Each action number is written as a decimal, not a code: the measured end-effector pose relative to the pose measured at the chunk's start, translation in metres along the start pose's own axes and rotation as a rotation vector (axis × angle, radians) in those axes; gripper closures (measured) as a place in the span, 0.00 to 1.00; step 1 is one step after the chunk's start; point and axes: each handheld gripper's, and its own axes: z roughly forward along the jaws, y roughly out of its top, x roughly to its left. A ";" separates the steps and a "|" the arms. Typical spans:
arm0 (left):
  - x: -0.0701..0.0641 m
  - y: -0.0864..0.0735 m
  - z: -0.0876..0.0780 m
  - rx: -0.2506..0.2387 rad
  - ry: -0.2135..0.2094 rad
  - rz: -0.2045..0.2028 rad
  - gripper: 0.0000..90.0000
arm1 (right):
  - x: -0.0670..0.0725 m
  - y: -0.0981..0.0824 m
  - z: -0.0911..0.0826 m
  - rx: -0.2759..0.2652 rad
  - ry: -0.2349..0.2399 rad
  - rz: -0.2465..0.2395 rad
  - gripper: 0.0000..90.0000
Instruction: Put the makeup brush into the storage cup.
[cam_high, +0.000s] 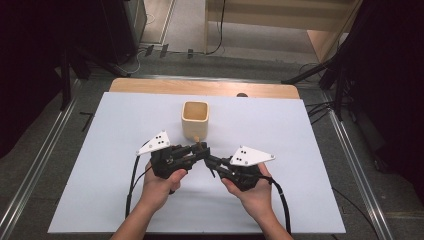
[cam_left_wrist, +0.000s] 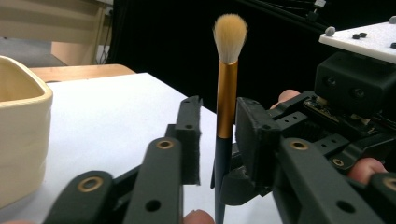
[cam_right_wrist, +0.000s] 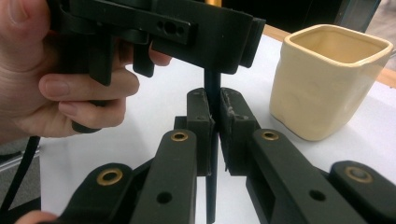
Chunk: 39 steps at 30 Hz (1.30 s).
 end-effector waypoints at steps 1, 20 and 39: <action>0.000 0.000 0.000 -0.002 -0.003 -0.003 0.86 | 0.000 0.000 0.000 0.001 0.001 0.001 0.94; 0.008 0.004 -0.010 -0.027 0.017 0.004 0.94 | -0.014 -0.010 -0.016 -0.120 -0.066 0.084 0.00; 0.015 0.014 -0.017 -0.016 0.093 0.035 0.94 | -0.039 -0.042 -0.071 -0.161 -0.276 0.081 0.00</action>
